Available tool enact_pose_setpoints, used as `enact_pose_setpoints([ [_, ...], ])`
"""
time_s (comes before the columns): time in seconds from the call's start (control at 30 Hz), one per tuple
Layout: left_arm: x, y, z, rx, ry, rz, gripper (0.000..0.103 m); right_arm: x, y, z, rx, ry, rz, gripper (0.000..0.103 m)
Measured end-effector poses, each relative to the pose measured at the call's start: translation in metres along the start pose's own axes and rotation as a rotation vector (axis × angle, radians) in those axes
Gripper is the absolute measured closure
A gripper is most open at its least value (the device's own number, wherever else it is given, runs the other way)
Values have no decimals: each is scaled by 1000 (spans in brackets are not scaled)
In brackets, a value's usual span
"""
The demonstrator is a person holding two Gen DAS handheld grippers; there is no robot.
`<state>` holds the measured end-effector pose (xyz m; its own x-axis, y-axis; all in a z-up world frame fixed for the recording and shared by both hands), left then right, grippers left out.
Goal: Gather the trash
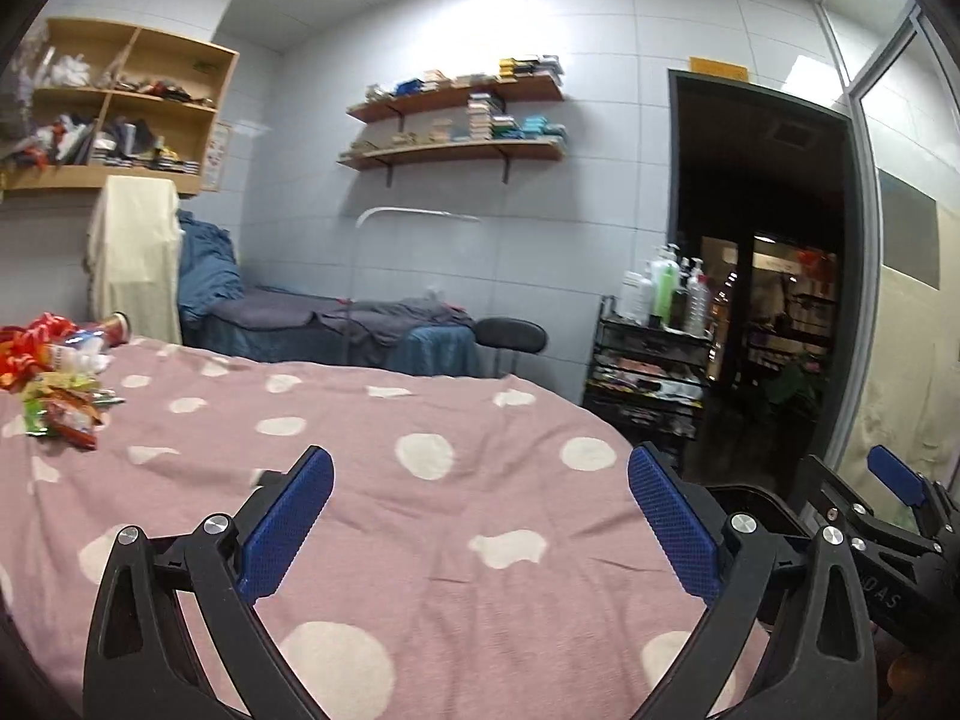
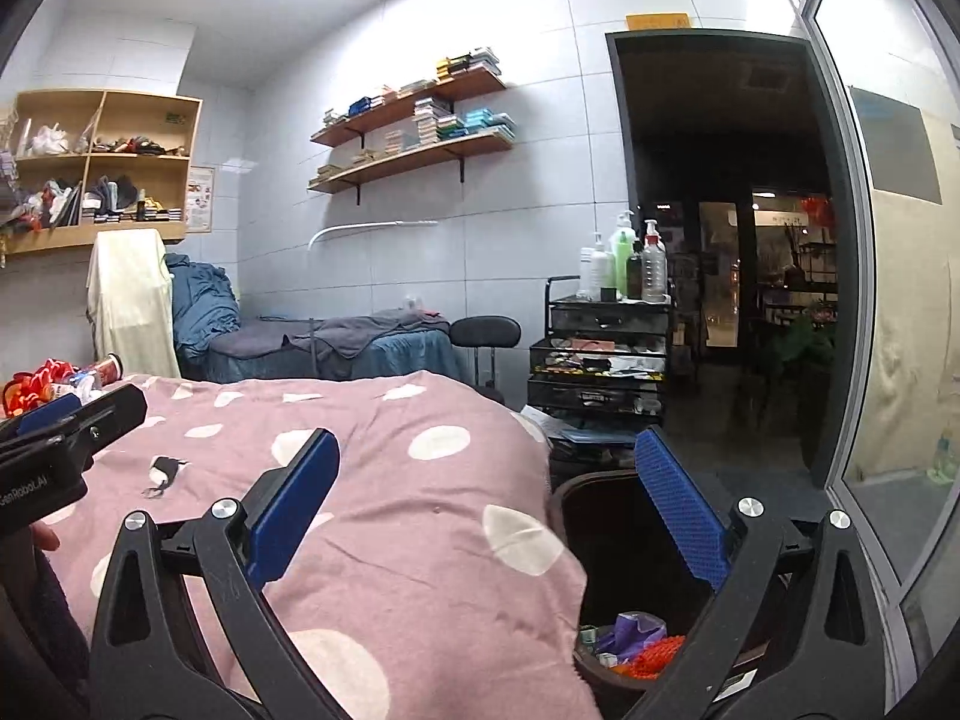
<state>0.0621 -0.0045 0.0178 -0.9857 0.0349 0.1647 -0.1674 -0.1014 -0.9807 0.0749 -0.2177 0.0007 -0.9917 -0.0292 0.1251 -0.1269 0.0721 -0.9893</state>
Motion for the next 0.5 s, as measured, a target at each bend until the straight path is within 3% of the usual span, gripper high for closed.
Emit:
enact_pose_setpoints([
  [0.2, 11, 1, -20, 42, -27, 12, 5, 13, 0, -15, -24, -32, 18, 5],
  [0.5, 12, 4, -18, 35, -15, 13, 5, 19, -1, -15, -61, -27, 16, 5],
])
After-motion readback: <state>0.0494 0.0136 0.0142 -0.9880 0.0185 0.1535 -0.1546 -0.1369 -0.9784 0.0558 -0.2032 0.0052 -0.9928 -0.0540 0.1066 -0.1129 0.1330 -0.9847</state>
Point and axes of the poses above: each gripper's, at about its wrist camera, not at the fingertips, and x roughly against the way its jaws point, z to its right, y to its underside, the point moved 3 cm from there along -x, roughly the way its jaws point
